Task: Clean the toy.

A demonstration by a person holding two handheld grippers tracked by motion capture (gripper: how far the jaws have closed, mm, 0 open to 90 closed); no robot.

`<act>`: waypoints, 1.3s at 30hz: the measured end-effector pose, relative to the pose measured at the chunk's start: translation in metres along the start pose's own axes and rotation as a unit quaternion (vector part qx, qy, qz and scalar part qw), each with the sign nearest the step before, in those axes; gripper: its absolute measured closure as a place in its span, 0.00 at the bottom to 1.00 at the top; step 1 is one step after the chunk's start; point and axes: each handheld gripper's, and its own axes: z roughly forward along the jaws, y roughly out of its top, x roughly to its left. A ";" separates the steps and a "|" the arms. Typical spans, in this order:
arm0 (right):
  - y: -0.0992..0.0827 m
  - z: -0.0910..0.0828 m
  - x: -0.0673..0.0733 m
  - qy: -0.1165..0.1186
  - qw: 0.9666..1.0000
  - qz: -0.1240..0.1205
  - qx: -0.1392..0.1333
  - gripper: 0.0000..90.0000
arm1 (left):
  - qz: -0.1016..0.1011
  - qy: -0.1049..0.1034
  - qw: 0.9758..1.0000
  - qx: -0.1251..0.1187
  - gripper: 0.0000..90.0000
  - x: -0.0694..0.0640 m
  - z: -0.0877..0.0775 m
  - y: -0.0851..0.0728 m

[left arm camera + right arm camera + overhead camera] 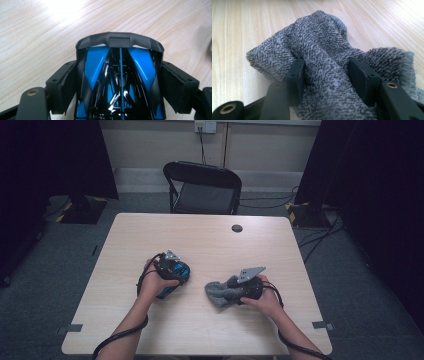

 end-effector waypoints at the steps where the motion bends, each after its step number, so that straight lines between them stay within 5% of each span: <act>1: 0.000 0.000 0.000 0.000 1.000 0.000 0.000 0.54 | -0.002 -0.001 1.000 0.003 0.25 0.000 0.000 0.001; 13: 0.001 0.000 0.001 -0.003 1.000 0.001 0.002 0.56 | 0.016 0.009 1.000 0.006 0.28 -0.003 0.001 0.001; 17: 0.001 -0.001 0.000 -0.013 1.000 0.014 0.003 0.68 | 0.021 0.010 1.000 0.007 0.28 -0.005 -0.003 0.000; 20: 0.004 -0.001 0.001 -0.025 0.999 0.017 0.011 0.80 | 0.020 0.002 1.000 -0.006 0.28 -0.004 -0.010 0.001; 26: 0.008 -0.001 0.002 -0.034 0.999 0.034 0.021 0.85 | 0.011 -0.016 0.999 -0.031 0.28 -0.004 -0.024 0.004; 32: 0.013 -0.003 -0.002 -0.039 0.997 0.060 0.020 0.88 | 0.013 -0.042 0.996 -0.074 0.28 -0.014 -0.042 0.011; 39: 0.035 -0.022 -0.016 -0.049 0.995 0.087 -0.014 0.88 | 0.016 -0.071 0.992 -0.104 0.28 -0.028 -0.055 0.015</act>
